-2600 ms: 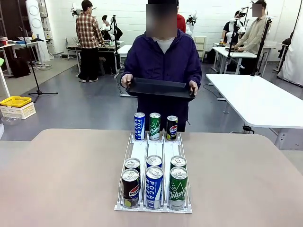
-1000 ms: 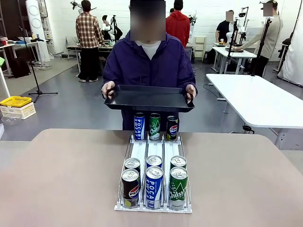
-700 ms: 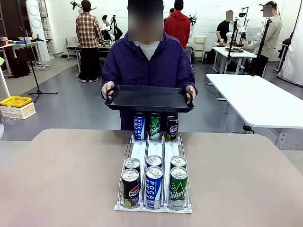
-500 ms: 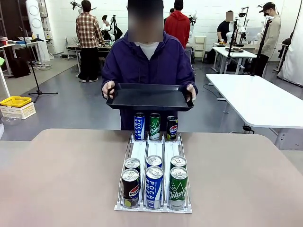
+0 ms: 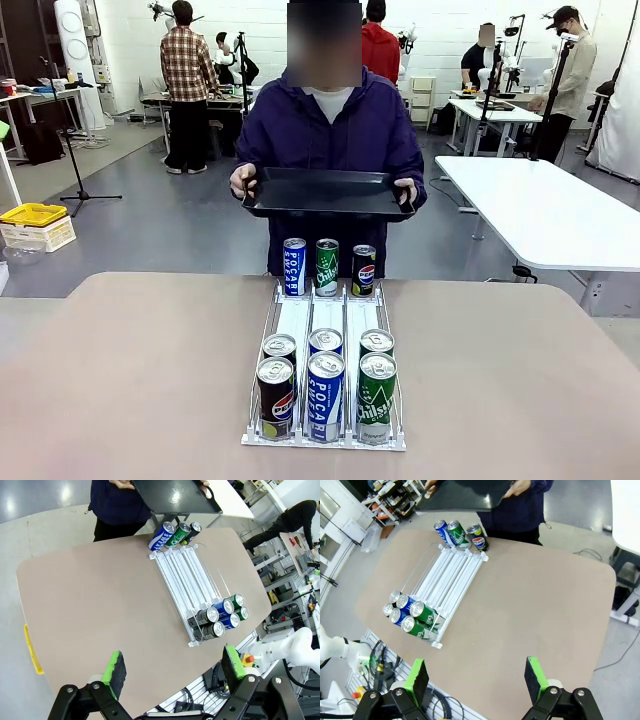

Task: Retrieve and hand over the desired beverage to the person.
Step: Pick up a can of the same type that the person held from the Automatic Can Dispenser.

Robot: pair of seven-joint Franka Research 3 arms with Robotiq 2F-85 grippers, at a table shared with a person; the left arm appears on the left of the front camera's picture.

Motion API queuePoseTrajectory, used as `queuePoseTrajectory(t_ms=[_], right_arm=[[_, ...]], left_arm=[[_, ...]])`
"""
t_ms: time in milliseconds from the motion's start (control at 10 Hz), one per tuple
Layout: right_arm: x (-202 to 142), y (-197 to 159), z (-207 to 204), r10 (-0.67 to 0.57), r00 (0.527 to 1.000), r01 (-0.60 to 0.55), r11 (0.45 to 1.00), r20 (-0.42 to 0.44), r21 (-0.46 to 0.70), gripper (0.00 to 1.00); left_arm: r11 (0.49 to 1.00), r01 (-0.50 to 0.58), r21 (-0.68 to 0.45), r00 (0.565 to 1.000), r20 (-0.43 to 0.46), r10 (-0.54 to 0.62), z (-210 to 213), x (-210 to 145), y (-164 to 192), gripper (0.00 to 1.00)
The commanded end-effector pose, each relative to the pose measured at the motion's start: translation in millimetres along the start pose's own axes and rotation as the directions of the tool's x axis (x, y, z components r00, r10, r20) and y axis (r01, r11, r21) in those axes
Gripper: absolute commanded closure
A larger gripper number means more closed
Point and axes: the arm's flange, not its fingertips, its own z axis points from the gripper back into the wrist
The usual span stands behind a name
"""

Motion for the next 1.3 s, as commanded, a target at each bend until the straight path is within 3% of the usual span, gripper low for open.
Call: queuePoseTrajectory(t_ms=[0,1200], right_arm=[[2.3,-0.8,-1.9,0.008,1.0,-0.008,1.0,0.007,0.027,0.0],[2.3,-0.8,-1.9,0.008,1.0,-0.008,1.0,0.007,0.027,0.0]], left_arm=[[1.0,0.017,-0.015,1.0,0.001,-0.017,1.2,0.6,1.4,0.0],[1.0,0.017,-0.015,1.0,0.001,-0.017,1.2,0.6,1.4,0.0]])
